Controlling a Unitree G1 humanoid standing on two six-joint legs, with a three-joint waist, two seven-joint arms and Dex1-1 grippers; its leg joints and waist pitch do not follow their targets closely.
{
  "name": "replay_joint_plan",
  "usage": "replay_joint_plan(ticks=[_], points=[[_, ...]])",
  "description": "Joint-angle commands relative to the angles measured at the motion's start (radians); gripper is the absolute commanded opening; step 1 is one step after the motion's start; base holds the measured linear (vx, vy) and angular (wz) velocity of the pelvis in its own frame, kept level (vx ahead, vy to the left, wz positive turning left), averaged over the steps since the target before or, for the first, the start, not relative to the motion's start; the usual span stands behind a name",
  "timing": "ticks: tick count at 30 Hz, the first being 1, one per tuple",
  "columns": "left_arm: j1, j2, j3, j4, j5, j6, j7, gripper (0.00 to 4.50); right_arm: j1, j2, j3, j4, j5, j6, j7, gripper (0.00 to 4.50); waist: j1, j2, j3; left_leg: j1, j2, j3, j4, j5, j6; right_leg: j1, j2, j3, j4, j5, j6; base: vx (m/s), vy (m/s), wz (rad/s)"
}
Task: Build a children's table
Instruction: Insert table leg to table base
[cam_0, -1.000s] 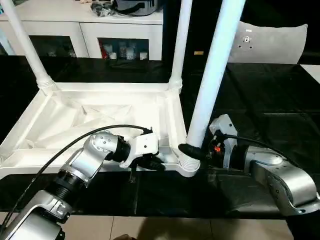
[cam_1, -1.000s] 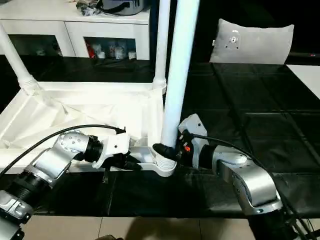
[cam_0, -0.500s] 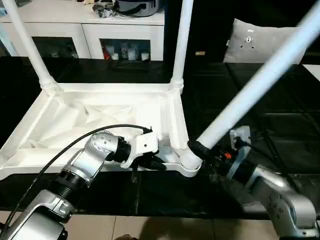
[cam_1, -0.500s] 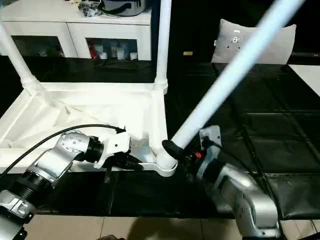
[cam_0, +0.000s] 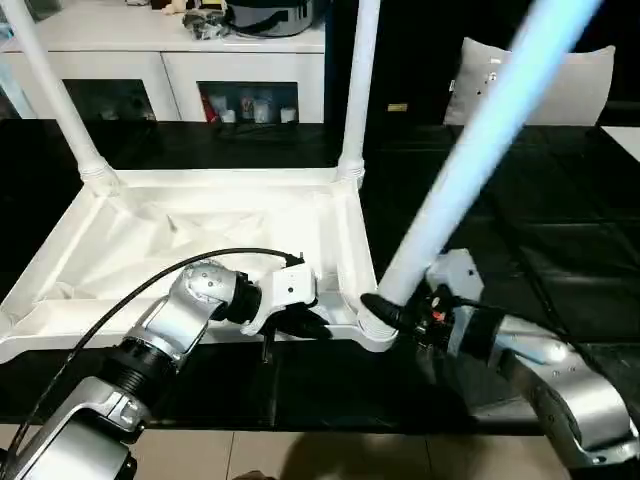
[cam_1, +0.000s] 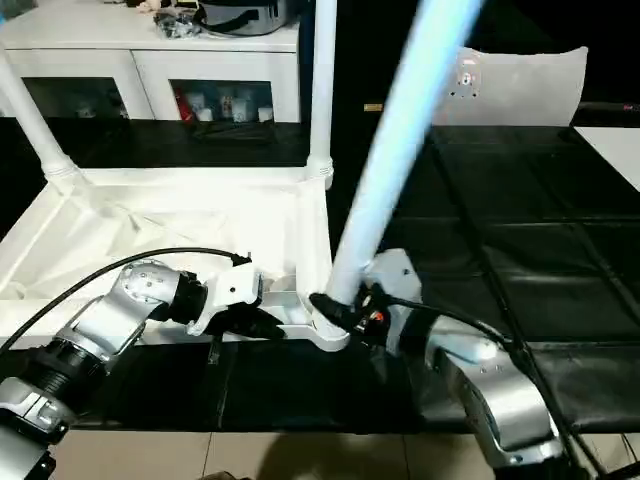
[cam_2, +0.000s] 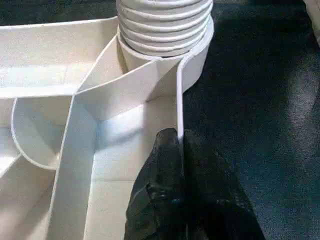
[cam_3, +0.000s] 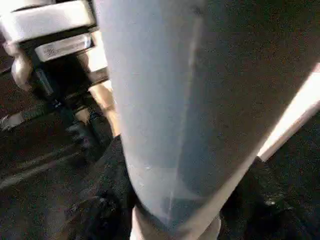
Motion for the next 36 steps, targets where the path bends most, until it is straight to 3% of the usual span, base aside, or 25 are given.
replay_joint_plan(ticks=[1, 6, 7, 8, 9, 12, 13, 14, 15, 16, 17, 18, 22, 25, 27, 28, 30, 31, 32, 33, 34, 35, 36], points=[[-0.057, 0.009, 0.029, -0.003, 0.007, -0.031, 0.020, 0.00, 0.027, -0.030, 0.088, 0.106, -0.060, 0.060, 0.043, 1.88, 0.000, -0.007, -0.048, 0.033, 0.071, -0.028, -0.086, -0.308, -0.016, 0.008, -0.078, 0.043, -0.090, -0.148, -0.226, 0.000, 0.000, 0.00], [-0.090, 0.000, 0.032, 0.029, 0.009, -0.047, 0.014, 0.00, 0.013, -0.027, 0.106, 0.130, -0.045, 0.079, 0.065, 1.88, 0.001, -0.010, -0.048, 0.036, 0.073, -0.029, -0.089, -0.322, -0.023, 0.003, -0.077, 0.043, -0.091, -0.159, -0.224, 0.000, 0.000, 0.00], [-0.097, -0.002, 0.033, 0.037, 0.010, -0.050, 0.014, 0.00, 0.015, -0.028, 0.109, 0.128, -0.043, 0.081, 0.070, 1.88, -0.001, -0.018, -0.048, 0.036, 0.074, -0.029, -0.090, -0.326, -0.025, 0.004, -0.077, 0.043, -0.091, -0.157, -0.223, 0.000, 0.000, 0.00], [-0.120, -0.006, 0.034, 0.068, 0.017, -0.069, 0.016, 0.00, 0.021, -0.026, 0.113, 0.126, -0.040, 0.086, 0.075, 1.88, 0.000, -0.015, -0.039, 0.035, 0.072, -0.029, -0.092, -0.344, -0.026, -0.002, -0.078, 0.045, -0.094, -0.182, -0.219, 0.000, 0.000, 0.00], [-0.131, -0.008, 0.034, 0.080, 0.020, -0.075, 0.017, 0.00, 0.021, -0.025, 0.115, 0.124, -0.039, 0.088, 0.075, 1.88, 0.000, -0.016, -0.041, 0.037, 0.071, -0.028, -0.091, -0.354, -0.029, -0.002, -0.078, 0.045, -0.097, -0.197, -0.216, 0.000, 0.000, 0.00], [-0.207, -0.024, 0.040, 0.177, 0.034, -0.124, 0.030, 0.00, 0.021, -0.016, 0.114, 0.104, -0.020, 0.109, 0.077, 1.88, 0.001, -0.015, -0.026, 0.042, 0.070, -0.030, -0.095, -0.421, -0.048, -0.012, -0.082, 0.050, -0.109, -0.297, -0.195, 0.000, 0.000, 0.00], [-0.226, -0.029, 0.041, 0.203, 0.037, -0.137, 0.035, 0.00, 0.021, -0.012, 0.109, 0.097, -0.013, 0.116, 0.076, 1.88, 0.004, -0.011, -0.021, 0.052, 0.070, -0.034, -0.094, -0.475, -0.064, -0.020, -0.086, 0.051, -0.117, -0.384, -0.177, 0.000, 0.000, 0.00], [-0.261, -0.034, 0.041, 0.251, 0.045, -0.160, 0.044, 0.00, 0.023, -0.004, 0.104, 0.086, -0.003, 0.128, 0.070, 1.88, 0.003, -0.010, -0.018, 0.051, 0.073, -0.041, -0.098, -0.501, -0.077, -0.018, -0.089, 0.051, -0.119, -0.423, -0.165, 0.000, 0.000, 0.00], [-0.272, -0.036, 0.041, 0.266, 0.048, -0.166, 0.047, 0.00, 0.024, -0.002, 0.102, 0.082, 0.000, 0.131, 0.069, 1.88, 0.003, -0.015, -0.018, 0.052, 0.072, -0.042, -0.101, -0.513, -0.081, -0.020, -0.086, 0.051, -0.122, -0.434, -0.155, 0.000, 0.000, 0.00], [-0.291, -0.038, 0.040, 0.293, 0.054, -0.179, 0.050, 0.00, 0.025, 0.002, 0.102, 0.079, 0.000, 0.133, 0.065, 1.88, 0.005, -0.006, -0.019, 0.054, 0.073, -0.044, -0.102, -0.519, -0.086, -0.020, -0.087, 0.052, -0.120, -0.428, -0.156, 0.000, 0.000, 0.00], [-0.304, -0.040, 0.039, 0.310, 0.058, -0.187, 0.053, 0.00, 0.026, 0.004, 0.103, 0.078, 0.000, 0.133, 0.062, 1.88, 0.004, -0.013, -0.019, 0.051, 0.073, -0.044, -0.103, -0.507, -0.085, -0.017, -0.087, 0.051, -0.120, -0.403, -0.160, 0.000, 0.000, 0.00], [-0.317, -0.042, 0.037, 0.328, 0.062, -0.193, 0.050, 0.00, 0.028, 0.008, 0.104, 0.076, 0.000, 0.135, 0.058, 1.88, 0.005, -0.006, -0.018, 0.048, 0.074, -0.045, -0.106, -0.490, -0.084, -0.014, -0.088, 0.051, -0.117, -0.374, -0.165, 0.000, 0.000, 0.00], [-0.323, -0.038, 0.034, 0.345, 0.059, -0.200, 0.027, 0.00, 0.030, 0.027, 0.100, 0.079, -0.002, 0.136, 0.035, 1.88, 0.002, -0.005, -0.023, 0.038, 0.076, -0.037, -0.112, -0.391, -0.050, -0.003, -0.083, 0.044, -0.107, -0.209, -0.202, 0.000, 0.000, 0.00], [-0.282, -0.024, 0.047, 0.312, 0.018, -0.163, -0.032, 0.00, 0.013, 0.076, 0.069, 0.097, 0.015, 0.156, -0.005, 1.88, 0.000, -0.012, -0.029, 0.034, 0.074, -0.032, -0.108, -0.340, -0.025, 0.001, -0.087, 0.044, -0.102, -0.162, -0.227, 0.000, 0.000, 0.00], [-0.264, -0.019, 0.052, 0.292, 0.006, -0.150, -0.042, 0.00, 0.006, 0.087, 0.062, 0.104, 0.015, 0.159, -0.016, 1.88, -0.001, -0.009, -0.030, 0.033, 0.075, -0.029, -0.106, -0.306, -0.015, 0.001, -0.085, 0.043, -0.099, -0.117, -0.241, 0.000, 0.000, 0.00], [-0.200, 0.000, 0.067, 0.212, -0.017, -0.104, -0.052, 0.00, -0.011, 0.105, 0.057, 0.126, 0.004, 0.159, -0.040, 1.88, -0.001, -0.019, -0.035, 0.032, 0.076, -0.027, -0.102, -0.275, -0.002, 0.008, -0.088, 0.042, -0.093, -0.086, -0.252, 0.000, 0.000, 0.00], [-0.108, 0.029, 0.086, 0.080, -0.028, -0.015, -0.025, 0.00, -0.029, 0.117, 0.060, 0.151, -0.019, 0.153, -0.067, 1.88, -0.005, -0.018, -0.040, 0.029, 0.080, -0.026, -0.102, -0.239, 0.011, 0.011, -0.089, 0.039, -0.088, -0.056, -0.261, 0.000, 0.000, 0.00], [-0.098, 0.032, 0.089, 0.064, -0.029, -0.004, -0.020, 0.00, -0.032, 0.119, 0.060, 0.154, -0.022, 0.152, -0.070, 1.88, -0.010, -0.011, -0.036, 0.027, 0.080, -0.025, -0.104, -0.228, 0.014, 0.008, -0.084, 0.038, -0.087, -0.047, -0.262, 0.000, 0.000, 0.00], [-0.043, 0.044, 0.104, -0.027, -0.031, 0.069, 0.014, 0.00, -0.041, 0.126, 0.059, 0.168, -0.031, 0.151, -0.079, 1.88, -0.015, -0.017, -0.038, 0.031, 0.079, -0.022, -0.103, -0.247, 0.008, 0.007, -0.080, 0.039, -0.088, -0.068, -0.261, 0.000, 0.000, 0.00], [-0.043, 0.044, 0.104, -0.027, -0.031, 0.069, 0.014, 0.00, -0.041, 0.126, 0.059, 0.168, -0.031, 0.151, -0.079, 1.88, -0.018, -0.015, -0.038, 0.029, 0.080, -0.024, -0.104, -0.250, 0.002, 0.010, -0.082, 0.039, -0.085, -0.072, -0.262, 0.000, 0.000, 0.00], [0.022, 0.056, 0.117, -0.137, -0.027, 0.149, 0.048, 0.00, -0.049, 0.134, 0.059, 0.181, -0.039, 0.149, -0.084, 1.88, -0.020, -0.015, -0.035, 0.030, 0.078, -0.022, -0.105, -0.260, 0.001, 0.006, -0.078, 0.040, -0.091, -0.091, -0.258, 0.000, 0.000, 0.00], [0.085, 0.065, 0.124, -0.250, -0.017, 0.227, 0.077, 0.00, -0.058, 0.141, 0.059, 0.192, -0.048, 0.150, -0.088, 1.88, -0.032, -0.021, -0.039, 0.026, 0.082, -0.024, -0.107, -0.259, -0.009, 0.014, -0.078, 0.038, -0.084, -0.091, -0.260, 0.000, 0.000, 0.00], [0.109, 0.069, 0.124, -0.293, -0.012, 0.257, 0.086, 0.00, -0.061, 0.144, 0.059, 0.197, -0.050, 0.151, -0.090, 1.88, -0.035, -0.019, -0.037, 0.027, 0.081, -0.023, -0.107, -0.261, -0.007, 0.011, -0.077, 0.039, -0.087, -0.097, -0.257, 0.000, 0.000, 0.00]])
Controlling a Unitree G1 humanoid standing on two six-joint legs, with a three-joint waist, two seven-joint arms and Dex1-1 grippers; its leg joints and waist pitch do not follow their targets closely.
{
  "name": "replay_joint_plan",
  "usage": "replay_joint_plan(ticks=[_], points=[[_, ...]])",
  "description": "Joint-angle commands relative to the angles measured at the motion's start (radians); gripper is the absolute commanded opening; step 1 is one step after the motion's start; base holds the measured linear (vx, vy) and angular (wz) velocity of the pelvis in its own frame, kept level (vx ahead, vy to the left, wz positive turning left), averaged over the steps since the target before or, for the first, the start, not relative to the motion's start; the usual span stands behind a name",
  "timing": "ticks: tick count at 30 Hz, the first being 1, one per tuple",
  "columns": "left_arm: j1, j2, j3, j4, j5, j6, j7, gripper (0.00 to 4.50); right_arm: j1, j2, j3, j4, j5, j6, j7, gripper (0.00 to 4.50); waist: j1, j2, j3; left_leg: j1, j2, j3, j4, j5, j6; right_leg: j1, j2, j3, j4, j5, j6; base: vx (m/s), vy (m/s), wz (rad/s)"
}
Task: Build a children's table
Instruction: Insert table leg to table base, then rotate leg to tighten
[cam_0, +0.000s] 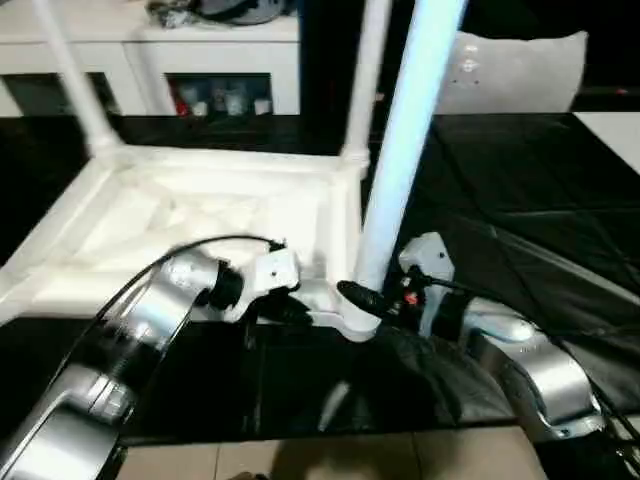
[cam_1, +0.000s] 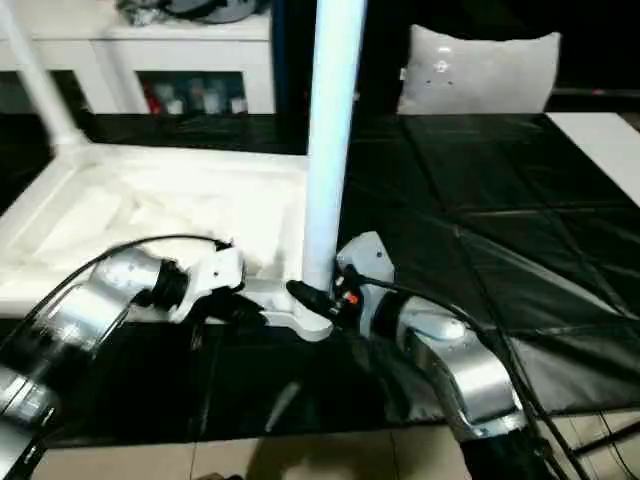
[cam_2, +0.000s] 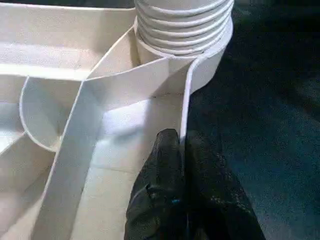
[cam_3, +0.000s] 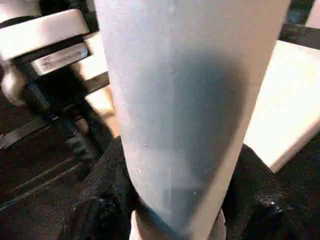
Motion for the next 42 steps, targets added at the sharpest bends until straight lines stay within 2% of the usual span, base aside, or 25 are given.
replay_joint_plan(ticks=[1, 2, 3, 4, 5, 8, 9, 11, 12, 14, 17, 19, 25, 28, 29, 31, 33, 35, 36, 38, 39, 40, 41, 42], points=[[0.045, -0.011, 0.040, -0.153, -0.021, 0.122, 0.061, 0.00, 0.033, 0.003, 0.036, 0.138, -0.036, 0.081, -0.041, 1.88, 0.014, -0.005, -0.049, 0.022, 0.069, -0.034, -0.082, -0.272, 0.000, 0.010, -0.076, 0.039, -0.071, -0.123, -0.248, 0.000, 0.000, 0.00], [0.076, -0.029, 0.043, -0.232, -0.017, 0.196, 0.090, 0.00, 0.027, 0.005, 0.035, 0.147, -0.041, 0.078, -0.045, 1.88, 0.013, -0.003, -0.052, 0.025, 0.070, -0.034, -0.080, -0.270, -0.003, 0.013, -0.078, 0.040, -0.069, -0.120, -0.251, 0.000, 0.000, 0.00], [0.093, -0.047, 0.045, -0.287, -0.011, 0.252, 0.116, 0.00, 0.024, 0.006, 0.031, 0.153, -0.043, 0.077, -0.049, 1.88, 0.010, -0.004, -0.048, 0.021, 0.071, -0.035, -0.081, -0.265, -0.003, 0.014, -0.079, 0.041, -0.073, -0.134, -0.249, 0.000, 0.000, 0.00], [0.105, -0.074, 0.032, -0.360, 0.013, 0.322, 0.152, 0.00, 0.022, 0.003, 0.023, 0.161, -0.045, 0.075, -0.057, 1.88, 0.010, -0.005, -0.047, 0.026, 0.069, -0.031, -0.079, -0.278, -0.007, 0.009, -0.076, 0.043, -0.077, -0.160, -0.245, 0.000, 0.000, 0.00], [0.105, -0.074, 0.032, -0.360, 0.013, 0.322, 0.152, 0.00, 0.022, 0.003, 0.023, 0.161, -0.045, 0.075, -0.057, 1.88, 0.012, -0.007, -0.047, 0.032, 0.071, -0.030, -0.078, -0.290, -0.012, 0.006, -0.076, 0.046, -0.082, -0.193, -0.237, 0.000, 0.000, 0.00], [0.104, -0.092, 0.022, -0.397, 0.002, 0.360, 0.173, 0.00, 0.024, -0.002, 0.017, 0.166, -0.045, 0.072, -0.056, 1.88, 0.019, -0.007, -0.045, 0.034, 0.067, -0.031, -0.079, -0.331, -0.032, -0.001, -0.072, 0.048, -0.090, -0.271, -0.203, 0.000, 0.000, 0.00], [0.102, -0.093, 0.020, -0.405, -0.001, 0.366, 0.175, 0.00, 0.026, -0.002, 0.014, 0.168, -0.044, 0.075, -0.057, 1.88, 0.021, -0.004, -0.046, 0.035, 0.067, -0.032, -0.079, -0.335, -0.036, -0.002, -0.071, 0.048, -0.090, -0.272, -0.197, 0.000, 0.000, 0.00], [0.101, -0.086, 0.008, -0.431, -0.007, 0.388, 0.174, 0.00, 0.030, -0.007, 0.013, 0.173, -0.050, 0.071, -0.053, 1.88, 0.024, -0.006, -0.048, 0.037, 0.066, -0.032, -0.080, -0.345, -0.045, -0.003, -0.069, 0.048, -0.090, -0.266, -0.187, 0.000, 0.000, 0.00], [0.098, -0.085, 0.003, -0.436, -0.001, 0.397, 0.180, 0.00, 0.031, -0.007, 0.011, 0.174, -0.051, 0.070, -0.050, 1.88, 0.030, -0.001, -0.049, 0.036, 0.065, -0.032, -0.080, -0.337, -0.046, -0.004, -0.068, 0.048, -0.089, -0.247, -0.183, 0.000, 0.000, 0.00], [0.089, -0.078, -0.004, -0.413, 0.024, 0.383, 0.189, 0.00, 0.030, -0.009, 0.012, 0.172, -0.051, 0.068, -0.045, 1.88, 0.030, -0.002, -0.051, 0.033, 0.064, -0.032, -0.080, -0.324, -0.045, -0.001, -0.066, 0.047, -0.087, -0.215, -0.183, 0.000, 0.000, 0.00], [0.070, -0.087, 0.001, -0.360, 0.064, 0.352, 0.228, 0.00, 0.026, -0.005, 0.014, 0.173, -0.046, 0.070, -0.050, 1.88, 0.029, -0.002, -0.052, 0.035, 0.063, -0.031, -0.079, -0.324, -0.044, -0.001, -0.065, 0.046, -0.086, -0.192, -0.188, 0.000, 0.000, 0.00], [0.065, -0.084, -0.005, -0.352, 0.068, 0.344, 0.231, 0.00, 0.023, -0.004, 0.016, 0.177, -0.049, 0.068, -0.051, 1.88, 0.029, -0.003, -0.051, 0.034, 0.063, -0.032, -0.079, -0.333, -0.046, 0.000, -0.066, 0.046, -0.087, -0.209, -0.188, 0.000, 0.000, 0.00], [0.053, -0.080, -0.020, -0.310, 0.070, 0.303, 0.244, 0.00, 0.001, 0.010, 0.014, 0.222, -0.059, 0.059, -0.065, 1.88, 0.028, -0.001, -0.047, 0.041, 0.061, -0.035, -0.080, -0.407, -0.068, -0.010, -0.069, 0.046, -0.096, -0.311, -0.169, 0.000, 0.000, 0.00], [0.046, -0.094, -0.014, -0.265, 0.042, 0.237, 0.229, 0.00, -0.020, 0.027, 0.004, 0.269, -0.061, 0.038, -0.074, 1.88, 0.027, -0.002, -0.047, 0.041, 0.061, -0.038, -0.080, -0.432, -0.077, -0.012, -0.071, 0.046, -0.100, -0.353, -0.155, 0.000, 0.000, 0.00], [0.045, -0.094, -0.016, -0.243, 0.034, 0.192, 0.213, 0.00, -0.030, 0.036, -0.001, 0.292, -0.060, 0.020, -0.075, 2.44, 0.026, -0.003, -0.048, 0.042, 0.060, -0.039, -0.079, -0.444, -0.077, -0.015, -0.072, 0.045, -0.102, -0.364, -0.154, 0.000, 0.000, 0.00], [0.045, -0.091, -0.018, -0.229, 0.032, 0.175, 0.202, 0.00, -0.037, 0.043, -0.005, 0.306, -0.062, -0.003, -0.078, 2.58, 0.026, -0.003, -0.048, 0.042, 0.061, -0.040, -0.081, -0.452, -0.081, -0.015, -0.072, 0.044, -0.101, -0.365, -0.152, 0.000, 0.000, 0.00], [0.044, -0.081, -0.024, -0.217, 0.034, 0.171, 0.194, 0.00, -0.044, 0.049, -0.012, 0.316, -0.061, -0.015, -0.083, 2.67, 0.028, 0.000, -0.052, 0.042, 0.063, -0.039, -0.081, -0.443, -0.081, -0.015, -0.072, 0.044, -0.099, -0.327, -0.159, 0.000, 0.000, 0.00], [0.046, -0.082, -0.017, -0.213, 0.023, 0.174, 0.193, 0.00, -0.045, 0.053, -0.015, 0.318, -0.059, -0.026, -0.081, 3.02, 0.028, -0.002, -0.056, 0.034, 0.063, -0.037, -0.082, -0.391, -0.070, -0.007, -0.068, 0.042, -0.089, -0.245, -0.170, 0.000, 0.000, 0.00], [0.045, -0.084, -0.011, -0.207, 0.005, 0.191, 0.181, 0.00, -0.039, 0.052, -0.021, 0.309, -0.055, -0.044, -0.074, 3.06, 0.029, 0.002, -0.056, 0.035, 0.062, -0.032, -0.080, -0.368, -0.061, -0.008, -0.067, 0.041, -0.087, -0.206, -0.182, 0.000, 0.000, 0.00], [0.045, -0.084, -0.007, -0.202, -0.007, 0.204, 0.170, 0.00, -0.029, 0.048, -0.027, 0.294, -0.050, -0.057, -0.067, 3.06, 0.034, 0.001, -0.062, 0.033, 0.062, -0.030, -0.075, -0.332, -0.051, -0.003, -0.068, 0.042, -0.082, -0.157, -0.195, 0.000, 0.000, 0.00], [0.045, -0.084, -0.007, -0.202, -0.007, 0.204, 0.170, 0.00, -0.029, 0.048, -0.027, 0.294, -0.050, -0.057, -0.067, 3.27, 0.036, 0.001, -0.065, 0.031, 0.063, -0.029, -0.074, -0.300, -0.043, 0.000, -0.068, 0.041, -0.078, -0.116, -0.199, 0.000, 0.000, 0.00], [0.044, -0.083, -0.008, -0.196, -0.010, 0.200, 0.166, 0.00, -0.024, 0.046, -0.029, 0.289, -0.049, -0.060, -0.064, 3.49, 0.039, 0.000, -0.071, 0.025, 0.062, -0.028, -0.068, -0.214, -0.019, 0.009, -0.065, 0.039, -0.066, -0.003, -0.207, 0.000, 0.000, 0.00], [0.043, -0.081, -0.008, -0.190, -0.013, 0.195, 0.161, 0.00, -0.019, 0.044, -0.032, 0.283, -0.048, -0.065, -0.060, 3.51, 0.043, 0.001, -0.071, 0.023, 0.059, -0.025, -0.063, -0.164, 0.007, 0.009, -0.063, 0.037, -0.062, 0.067, -0.216, 0.000, 0.000, 0.00], [0.040, -0.075, -0.009, -0.174, -0.017, 0.187, 0.149, 0.00, 0.004, 0.029, -0.043, 0.257, -0.040, -0.077, -0.043, 3.56, 0.044, 0.000, -0.071, 0.023, 0.058, -0.023, -0.060, -0.154, 0.017, 0.009, -0.064, 0.037, -0.062, 0.078, -0.221, 0.000, 0.000, 0.00]])
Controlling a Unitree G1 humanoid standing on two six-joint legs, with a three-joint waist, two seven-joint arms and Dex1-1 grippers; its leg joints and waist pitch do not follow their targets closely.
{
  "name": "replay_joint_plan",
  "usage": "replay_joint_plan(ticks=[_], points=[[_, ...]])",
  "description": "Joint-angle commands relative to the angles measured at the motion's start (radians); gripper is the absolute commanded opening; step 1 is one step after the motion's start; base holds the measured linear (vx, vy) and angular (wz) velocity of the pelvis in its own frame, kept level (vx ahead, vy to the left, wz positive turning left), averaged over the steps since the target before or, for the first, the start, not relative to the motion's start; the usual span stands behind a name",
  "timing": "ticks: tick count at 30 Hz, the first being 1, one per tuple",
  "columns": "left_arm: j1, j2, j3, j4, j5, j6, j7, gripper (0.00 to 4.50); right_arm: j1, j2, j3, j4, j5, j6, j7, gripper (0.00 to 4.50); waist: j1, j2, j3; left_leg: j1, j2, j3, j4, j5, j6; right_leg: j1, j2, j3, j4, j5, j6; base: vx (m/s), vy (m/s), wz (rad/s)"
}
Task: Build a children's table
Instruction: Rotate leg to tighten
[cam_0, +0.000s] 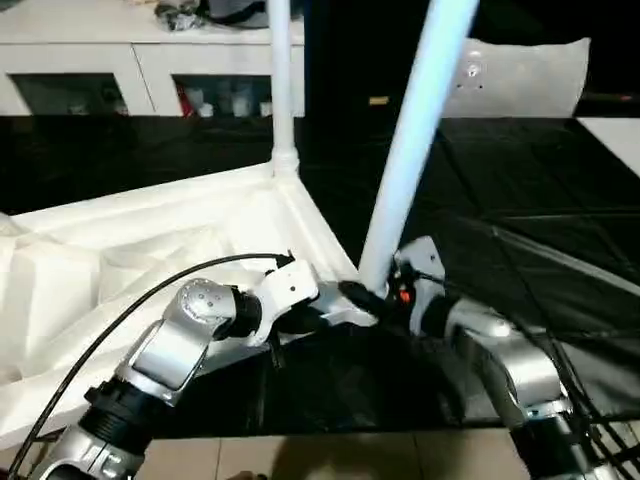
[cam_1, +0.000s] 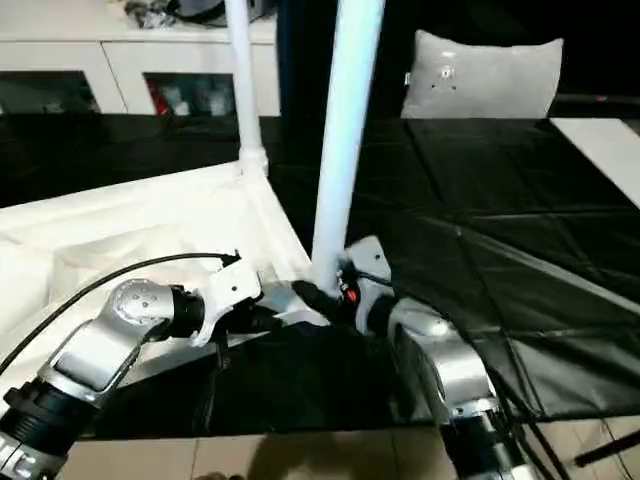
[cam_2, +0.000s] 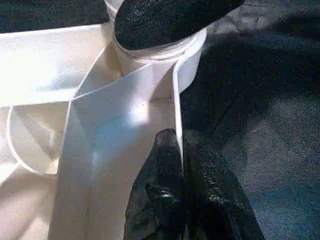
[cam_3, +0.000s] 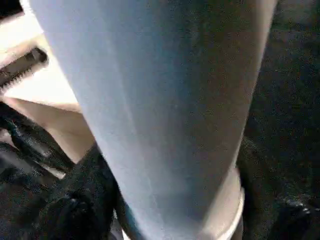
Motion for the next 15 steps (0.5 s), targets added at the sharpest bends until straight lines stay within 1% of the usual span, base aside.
replay_joint_plan(ticks=[1, 2, 3, 4, 5, 6, 7, 8, 9, 10, 11, 12, 13, 15], points=[[-0.034, 0.013, 0.010, 0.011, -0.019, -0.031, -0.030, 0.00, 0.040, -0.027, -0.010, 0.005, -0.008, 0.002, 0.016, 3.67, 0.005, 0.005, -0.064, 0.031, 0.057, -0.027, -0.056, -0.146, 0.033, 0.021, -0.067, 0.040, -0.063, 0.084, -0.224, 0.000, 0.000, 0.00], [-0.041, 0.018, 0.010, 0.035, -0.020, -0.046, -0.043, 0.00, 0.067, -0.048, -0.026, -0.024, 0.004, -0.018, 0.037, 3.80, 0.006, 0.004, -0.065, 0.030, 0.056, -0.028, -0.055, -0.138, 0.037, 0.023, -0.065, 0.039, -0.061, 0.093, -0.223, 0.000, 0.000, 0.00], [-0.044, 0.021, 0.009, 0.045, -0.021, -0.052, -0.048, 0.00, 0.079, -0.057, -0.032, -0.037, 0.010, -0.029, 0.046, 3.80, 0.011, 0.009, -0.062, 0.030, 0.058, -0.029, -0.057, -0.146, 0.044, 0.023, -0.065, 0.037, -0.062, 0.074, -0.220, 0.000, 0.000, 0.00], [-0.044, 0.021, 0.009, 0.045, -0.021, -0.052, -0.048, 0.00, 0.079, -0.057, -0.032, -0.037, 0.010, -0.029, 0.046, 3.91, 0.012, 0.008, -0.062, 0.031, 0.059, -0.029, -0.058, -0.152, 0.043, 0.023, -0.064, 0.037, -0.064, 0.064, -0.220, 0.000, 0.000, 0.00], [-0.050, 0.025, 0.008, 0.058, -0.016, -0.068, -0.050, 0.00, 0.096, -0.073, -0.042, -0.056, 0.019, -0.045, 0.067, 4.01, 0.012, 0.014, -0.061, 0.030, 0.059, -0.031, -0.059, -0.166, 0.037, 0.023, -0.064, 0.035, -0.063, 0.047, -0.222, 0.000, 0.000, 0.00], [-0.054, 0.029, 0.007, 0.067, -0.017, -0.075, -0.054, 0.00, 0.113, -0.089, -0.059, -0.072, 0.032, -0.063, 0.085, 4.10, 0.012, 0.011, -0.060, 0.031, 0.059, -0.029, -0.061, -0.181, 0.036, 0.022, -0.063, 0.036, -0.068, 0.029, -0.219, 0.000, 0.000, 0.00], [-0.058, 0.033, 0.004, 0.074, -0.016, -0.083, -0.059, 0.00, 0.131, -0.110, -0.078, -0.089, 0.048, -0.077, 0.112, 4.10, 0.013, 0.013, -0.059, 0.033, 0.060, -0.031, -0.062, -0.207, 0.030, 0.022, -0.064, 0.036, -0.069, 0.000, -0.217, 0.000, 0.000, 0.00], [-0.060, 0.037, 0.003, 0.078, -0.017, -0.087, -0.063, 0.00, 0.143, -0.123, -0.091, -0.100, 0.059, -0.087, 0.130, 4.18, 0.014, 0.011, -0.059, 0.033, 0.061, -0.031, -0.061, -0.222, 0.026, 0.024, -0.067, 0.037, -0.071, -0.021, -0.215, 0.000, 0.000, 0.00], [-0.060, 0.037, 0.003, 0.078, -0.017, -0.087, -0.063, 0.00, 0.143, -0.123, -0.091, -0.100, 0.059, -0.087, 0.130, 4.27, 0.014, 0.011, -0.059, 0.033, 0.061, -0.031, -0.061, -0.222, 0.026, 0.024, -0.067, 0.037, -0.071, -0.021, -0.215, 0.000, 0.000, 0.00], [-0.062, 0.039, 0.001, 0.081, -0.018, -0.090, -0.067, 0.00, 0.152, -0.136, -0.097, -0.110, 0.068, -0.090, 0.148, 4.44, 0.012, 0.011, -0.057, 0.031, 0.061, -0.032, -0.064, -0.228, 0.024, 0.023, -0.066, 0.036, -0.071, -0.038, -0.219, 0.000, 0.000, 0.00], [-0.069, 0.046, -0.009, 0.095, -0.014, -0.108, -0.083, 0.00, 0.171, -0.167, -0.106, -0.136, 0.082, -0.096, 0.189, 4.44, 0.012, 0.011, -0.057, 0.032, 0.061, -0.031, -0.063, -0.238, 0.026, 0.023, -0.066, 0.037, -0.075, -0.055, -0.217, 0.000, 0.000, 0.00], [-0.070, 0.047, -0.010, 0.097, -0.013, -0.112, -0.086, 0.00, 0.172, -0.171, -0.108, -0.139, 0.084, -0.097, 0.194, 4.44, 0.012, 0.010, -0.056, 0.031, 0.060, -0.031, -0.062, -0.238, 0.029, 0.025, -0.067, 0.037, -0.076, -0.061, -0.214, 0.000, 0.000, 0.00], [-0.073, 0.050, -0.015, 0.104, -0.011, -0.121, -0.096, 0.00, 0.175, -0.182, -0.114, -0.147, 0.089, -0.098, 0.207, 4.44, 0.012, 0.013, -0.057, 0.030, 0.060, -0.032, -0.062, -0.234, 0.033, 0.024, -0.068, 0.038, -0.076, -0.062, -0.215, 0.000, 0.000, 0.00], [-0.080, 0.058, -0.029, 0.119, -0.004, -0.148, -0.114, 0.00, 0.174, -0.196, -0.125, -0.155, 0.098, -0.105, 0.223, 4.44, 0.012, 0.011, -0.059, 0.031, 0.060, -0.031, -0.060, -0.220, 0.038, 0.023, -0.067, 0.036, -0.073, -0.051, -0.220, 0.000, 0.000, 0.00]])
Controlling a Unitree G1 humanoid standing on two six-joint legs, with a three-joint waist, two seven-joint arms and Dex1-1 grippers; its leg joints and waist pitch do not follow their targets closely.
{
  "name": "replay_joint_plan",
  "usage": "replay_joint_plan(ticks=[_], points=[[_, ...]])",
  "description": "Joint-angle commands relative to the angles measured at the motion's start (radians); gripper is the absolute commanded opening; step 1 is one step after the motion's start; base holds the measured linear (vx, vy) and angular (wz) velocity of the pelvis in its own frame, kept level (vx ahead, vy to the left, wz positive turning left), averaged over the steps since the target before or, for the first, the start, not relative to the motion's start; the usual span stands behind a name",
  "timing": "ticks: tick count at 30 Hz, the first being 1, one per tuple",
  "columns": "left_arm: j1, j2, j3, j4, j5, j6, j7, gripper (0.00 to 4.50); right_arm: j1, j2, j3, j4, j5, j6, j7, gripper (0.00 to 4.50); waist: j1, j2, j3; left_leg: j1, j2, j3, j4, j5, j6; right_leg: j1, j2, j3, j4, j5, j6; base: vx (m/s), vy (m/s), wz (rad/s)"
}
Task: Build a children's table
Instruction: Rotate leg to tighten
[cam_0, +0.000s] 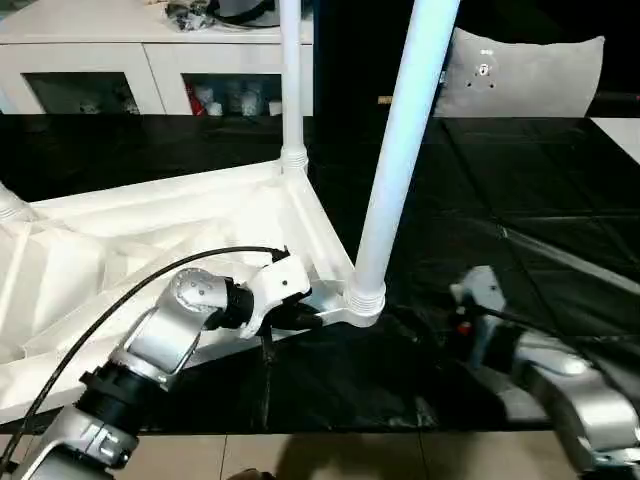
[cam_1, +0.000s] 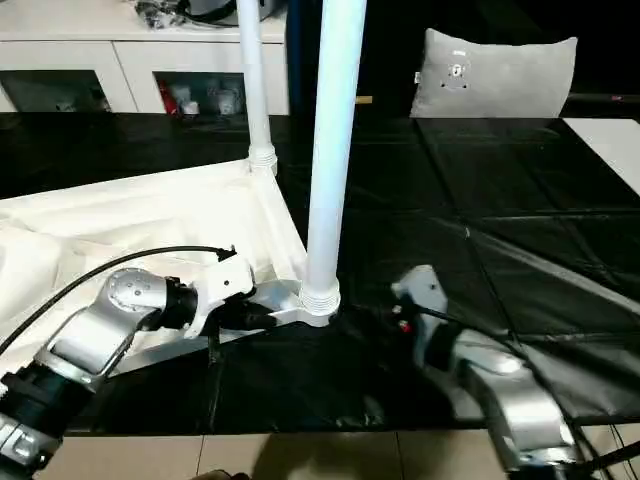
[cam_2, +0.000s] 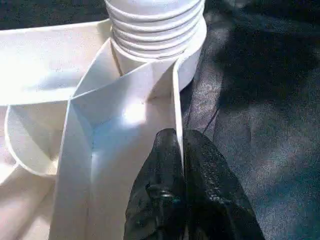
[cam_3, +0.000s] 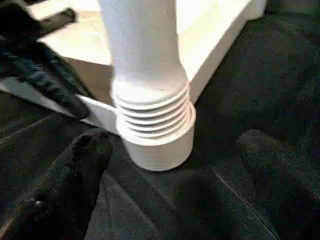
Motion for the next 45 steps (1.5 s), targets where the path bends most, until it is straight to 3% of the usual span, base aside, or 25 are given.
replay_joint_plan(ticks=[1, 4, 9, 10, 11, 16, 21, 23, 26, 34, 41, 45], points=[[-0.024, 0.018, -0.025, 0.004, 0.013, -0.045, -0.037, 0.00, -0.004, -0.010, -0.016, -0.022, 0.018, -0.014, 0.019, 4.44, 0.001, 0.001, -0.058, 0.033, 0.059, -0.031, -0.064, -0.215, 0.039, 0.025, -0.068, 0.038, -0.076, -0.047, -0.224, 0.000, 0.000, 0.00], [-0.039, 0.042, -0.072, 0.036, 0.034, -0.140, -0.102, 0.00, -0.043, -0.048, 0.006, -0.007, -0.030, -0.091, 0.047, 4.44, 0.004, 0.002, -0.060, 0.035, 0.060, -0.031, -0.062, -0.202, 0.045, 0.024, -0.067, 0.036, -0.074, -0.035, -0.229, 0.000, 0.000, 0.00], [-0.045, 0.050, -0.091, 0.041, 0.033, -0.182, -0.145, 0.00, -0.069, -0.093, 0.068, -0.011, -0.035, -0.080, 0.157, 4.44, 0.014, 0.009, -0.061, 0.040, 0.064, -0.030, -0.061, -0.218, 0.045, 0.022, -0.067, 0.036, -0.069, -0.021, -0.241, 0.000, 0.000, 0.00], [-0.046, 0.050, -0.092, 0.041, 0.033, -0.184, -0.148, 0.00, -0.071, -0.095, 0.072, -0.010, -0.036, -0.078, 0.163, 4.44, 0.017, 0.008, -0.063, 0.040, 0.064, -0.030, -0.060, -0.211, 0.045, 0.023, -0.067, 0.035, -0.067, -0.006, -0.244, 0.000, 0.000, 0.00], [-0.049, 0.052, -0.100, 0.039, 0.032, -0.196, -0.166, 0.00, -0.084, -0.096, 0.084, 0.001, -0.040, -0.072, 0.179, 4.44, 0.017, 0.001, -0.063, 0.037, 0.063, -0.030, -0.060, -0.203, 0.048, 0.025, -0.067, 0.034, -0.065, 0.007, -0.247, 0.000, 0.000, 0.00], [-0.074, 0.054, -0.138, 0.043, 0.035, -0.255, -0.224, 0.00, -0.156, -0.086, 0.134, 0.076, -0.040, -0.058, 0.250, 4.28, 0.019, 0.003, -0.063, 0.038, 0.062, -0.028, -0.056, -0.204, 0.050, 0.023, -0.071, 0.034, -0.064, -0.011, -0.258, 0.000, 0.000, 0.00], [-0.085, 0.049, -0.147, 0.051, 0.042, -0.275, -0.242, 0.00, -0.188, -0.079, 0.147, 0.113, -0.039, -0.056, 0.268, 3.97, 0.028, -0.001, -0.063, 0.036, 0.063, -0.027, -0.055, -0.193, 0.047, 0.023, -0.072, 0.035, -0.062, -0.019, -0.250, 0.000, 0.000, 0.00], [-0.089, 0.048, -0.151, 0.055, 0.048, -0.286, -0.246, 0.00, -0.193, -0.084, 0.157, 0.115, -0.041, -0.050, 0.290, 3.66, 0.031, -0.005, -0.064, 0.035, 0.063, -0.027, -0.054, -0.191, 0.048, 0.024, -0.073, 0.035, -0.061, -0.026, -0.248, 0.000, 0.000, 0.00], [-0.091, 0.048, -0.153, 0.061, 0.047, -0.291, -0.248, 0.00, -0.198, -0.084, 0.161, 0.121, -0.044, -0.051, 0.305, 3.58, 0.036, -0.003, -0.065, 0.036, 0.063, -0.027, -0.053, -0.186, 0.049, 0.022, -0.073, 0.036, -0.061, -0.027, -0.247, 0.000, 0.000, 0.00], [-0.093, 0.047, -0.153, 0.077, 0.052, -0.307, -0.248, 0.00, -0.204, -0.083, 0.178, 0.131, -0.049, -0.055, 0.322, 2.82, 0.038, -0.006, -0.064, 0.036, 0.063, -0.027, -0.053, -0.194, 0.046, 0.021, -0.073, 0.036, -0.062, -0.054, -0.242, 0.000, 0.000, 0.00], [-0.090, 0.048, -0.151, 0.088, 0.050, -0.315, -0.246, 0.00, -0.205, -0.084, 0.184, 0.138, -0.062, -0.052, 0.333, 2.60, 0.037, -0.010, -0.064, 0.035, 0.063, -0.026, -0.053, -0.186, 0.047, 0.021, -0.072, 0.036, -0.061, -0.052, -0.240, 0.000, 0.000, 0.00], [-0.084, 0.043, -0.139, 0.085, 0.041, -0.288, -0.235, 0.00, -0.196, -0.081, 0.186, 0.134, -0.057, -0.037, 0.327, 2.53, 0.038, -0.006, -0.064, 0.036, 0.063, -0.026, -0.053, -0.192, 0.045, 0.020, -0.073, 0.036, -0.062, -0.066, -0.240, 0.000, 0.000, 0.00]])
